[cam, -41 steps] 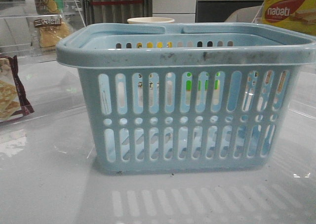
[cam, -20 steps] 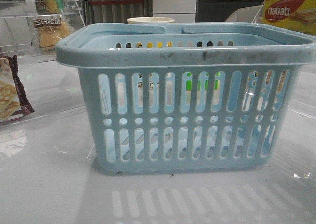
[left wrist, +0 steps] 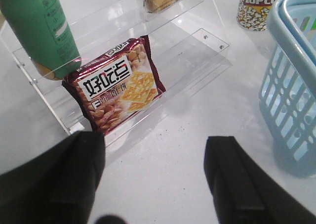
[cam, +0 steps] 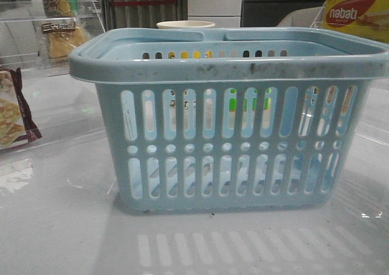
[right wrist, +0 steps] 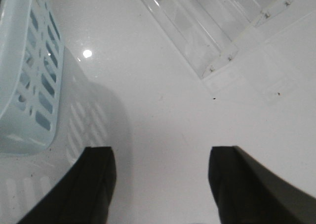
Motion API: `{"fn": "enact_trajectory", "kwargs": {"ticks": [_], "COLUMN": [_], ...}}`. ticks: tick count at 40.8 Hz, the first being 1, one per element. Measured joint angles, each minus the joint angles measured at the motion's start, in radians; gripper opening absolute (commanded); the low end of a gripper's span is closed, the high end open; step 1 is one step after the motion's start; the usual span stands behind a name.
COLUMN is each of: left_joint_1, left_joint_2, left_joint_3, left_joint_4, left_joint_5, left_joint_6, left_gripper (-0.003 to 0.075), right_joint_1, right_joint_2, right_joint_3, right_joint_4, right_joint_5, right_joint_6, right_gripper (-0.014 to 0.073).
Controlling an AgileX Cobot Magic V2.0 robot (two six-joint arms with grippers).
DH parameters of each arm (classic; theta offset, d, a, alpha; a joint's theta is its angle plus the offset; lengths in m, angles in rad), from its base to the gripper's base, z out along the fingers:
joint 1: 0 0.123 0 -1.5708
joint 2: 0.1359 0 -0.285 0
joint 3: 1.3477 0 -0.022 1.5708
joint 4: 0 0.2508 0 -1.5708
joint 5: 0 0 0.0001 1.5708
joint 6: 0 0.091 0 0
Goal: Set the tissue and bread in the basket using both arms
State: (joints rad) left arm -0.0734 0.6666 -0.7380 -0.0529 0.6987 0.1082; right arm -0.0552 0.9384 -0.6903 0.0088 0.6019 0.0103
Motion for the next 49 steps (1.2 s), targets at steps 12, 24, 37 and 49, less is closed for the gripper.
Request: {"fn": "enact_trajectory", "kwargs": {"ticks": [12, 24, 37, 49], "left_joint_1": [0.000, 0.000, 0.000, 0.000], "left_joint_2": [0.009, 0.010, 0.010, 0.010], "left_joint_3": [0.000, 0.000, 0.002, 0.002], "left_joint_4": [0.000, 0.000, 0.000, 0.000], "left_joint_5": [-0.008, -0.010, -0.010, -0.010], "left_joint_6": [0.000, 0.000, 0.000, 0.000], "left_gripper": [0.0507, 0.0507, 0.0507, 0.0507], "right_joint_1": [-0.126, -0.145, -0.145, -0.145], "right_joint_2": [0.285, 0.611, 0.869, 0.938], "right_joint_3": [-0.223, -0.508, -0.689, -0.699], "right_joint_4": [-0.002, -0.009, -0.009, -0.009], "right_joint_5": [-0.044, -0.095, -0.161, -0.261], "right_joint_6": [0.002, 0.002, 0.002, 0.003], "right_gripper": [0.0539, 0.0539, 0.0539, 0.0246]}}
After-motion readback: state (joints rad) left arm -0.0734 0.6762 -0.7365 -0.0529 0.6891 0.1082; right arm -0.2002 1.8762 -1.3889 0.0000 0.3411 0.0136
